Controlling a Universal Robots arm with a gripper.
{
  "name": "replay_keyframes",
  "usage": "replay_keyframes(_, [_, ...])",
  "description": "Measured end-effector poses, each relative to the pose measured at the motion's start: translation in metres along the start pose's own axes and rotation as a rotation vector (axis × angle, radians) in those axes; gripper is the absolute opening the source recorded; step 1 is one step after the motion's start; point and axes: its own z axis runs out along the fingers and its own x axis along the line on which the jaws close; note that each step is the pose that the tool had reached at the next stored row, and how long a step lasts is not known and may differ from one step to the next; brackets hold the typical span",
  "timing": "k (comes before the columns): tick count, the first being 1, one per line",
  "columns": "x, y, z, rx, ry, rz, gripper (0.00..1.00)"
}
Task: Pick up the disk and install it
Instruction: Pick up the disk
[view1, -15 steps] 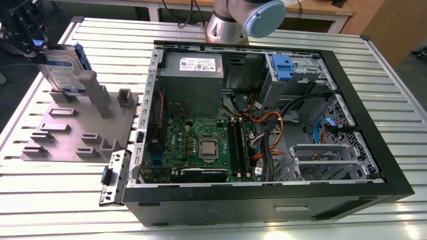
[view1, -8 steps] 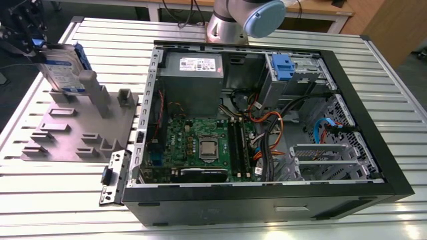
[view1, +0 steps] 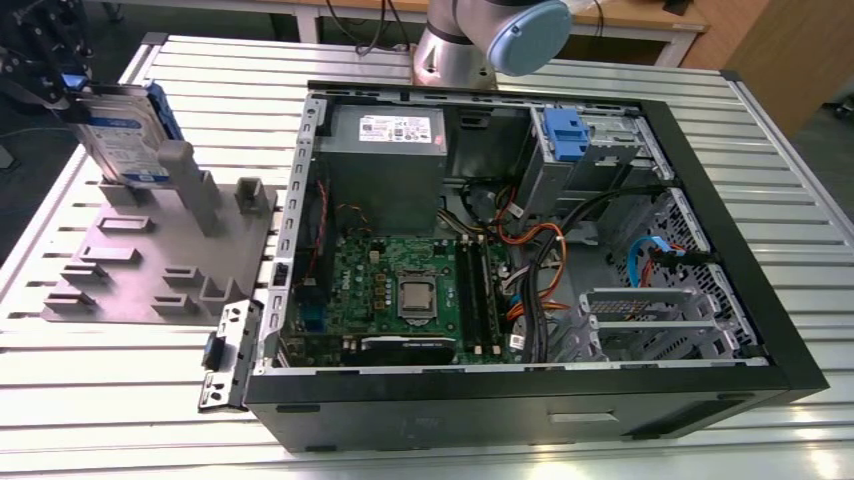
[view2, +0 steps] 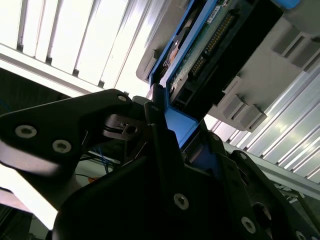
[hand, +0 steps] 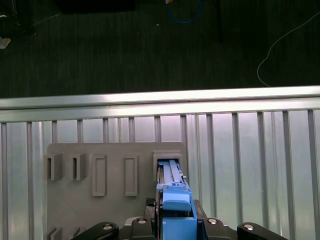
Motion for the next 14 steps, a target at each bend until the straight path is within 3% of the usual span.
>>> replay_keyframes(14, [0.0,0.0,-0.0022,-0.0004,-0.0017,0.0,0.36])
